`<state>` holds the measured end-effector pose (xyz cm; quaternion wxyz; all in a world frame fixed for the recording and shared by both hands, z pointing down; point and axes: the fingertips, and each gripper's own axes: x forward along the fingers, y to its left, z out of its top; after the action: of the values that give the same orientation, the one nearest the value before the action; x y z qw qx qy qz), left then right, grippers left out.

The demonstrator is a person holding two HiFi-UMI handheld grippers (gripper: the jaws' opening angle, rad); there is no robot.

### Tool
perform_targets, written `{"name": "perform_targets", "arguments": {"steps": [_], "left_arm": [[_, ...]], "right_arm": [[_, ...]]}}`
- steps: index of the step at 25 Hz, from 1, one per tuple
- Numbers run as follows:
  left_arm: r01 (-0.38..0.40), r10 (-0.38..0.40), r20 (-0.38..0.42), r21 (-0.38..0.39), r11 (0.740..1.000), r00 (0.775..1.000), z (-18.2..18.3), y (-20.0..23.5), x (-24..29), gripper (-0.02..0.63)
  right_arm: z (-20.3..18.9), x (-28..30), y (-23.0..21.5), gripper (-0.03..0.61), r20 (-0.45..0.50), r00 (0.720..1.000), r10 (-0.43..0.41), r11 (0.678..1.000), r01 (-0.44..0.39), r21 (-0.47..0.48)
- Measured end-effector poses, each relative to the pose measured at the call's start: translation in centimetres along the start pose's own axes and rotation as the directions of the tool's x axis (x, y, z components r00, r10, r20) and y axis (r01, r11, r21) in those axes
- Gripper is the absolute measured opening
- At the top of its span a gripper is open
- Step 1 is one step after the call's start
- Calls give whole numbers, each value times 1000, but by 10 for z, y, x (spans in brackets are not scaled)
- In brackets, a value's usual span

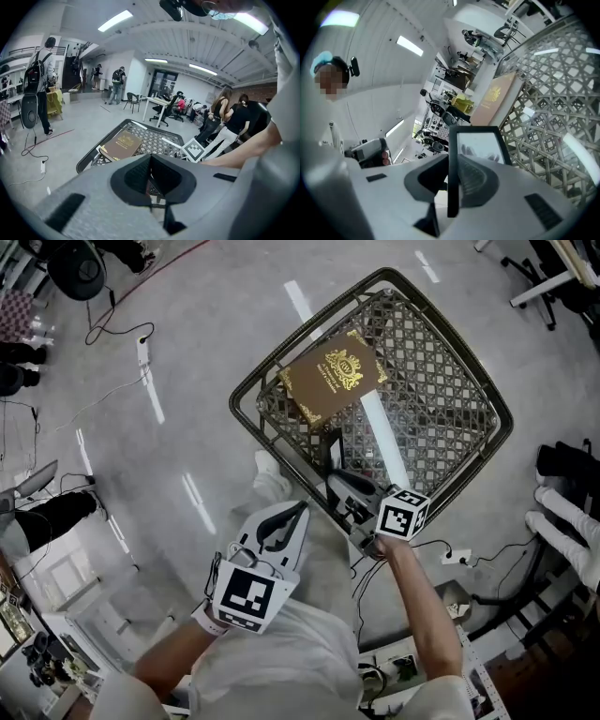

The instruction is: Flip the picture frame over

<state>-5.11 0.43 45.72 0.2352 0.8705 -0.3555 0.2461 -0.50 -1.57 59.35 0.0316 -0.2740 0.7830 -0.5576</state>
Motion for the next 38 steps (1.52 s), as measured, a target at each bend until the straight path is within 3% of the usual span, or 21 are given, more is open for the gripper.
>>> {"name": "perform_targets", "arguments": {"steps": [10,18,26,30,35,38], "left_arm": [[3,-3,-10,-2,1000,1000,-2,1,1,17],[12,-12,-19,-1,1000,1000,-5,-2,5,17],[17,-17,-34,3,1000,999,-8,-2,8,17],[25,-25,-38,9,1000,999,-7,-3,11,17],[41,-41,-39,16,999,998,-4,-8,15,18],[49,-48,-45,22,999,998,-5,-11,17,17]], "right_arm": [[25,2,-15,75,162,985,64,972,-98,212],[35,2,-35,75,308,945,106,878,-234,417],[42,-4,-42,77,356,924,136,862,-288,418],[42,-15,-47,78,406,901,152,849,-329,413],[46,-27,-51,92,424,896,132,884,-300,358],[50,-35,-52,146,439,889,128,890,-298,345]]}}
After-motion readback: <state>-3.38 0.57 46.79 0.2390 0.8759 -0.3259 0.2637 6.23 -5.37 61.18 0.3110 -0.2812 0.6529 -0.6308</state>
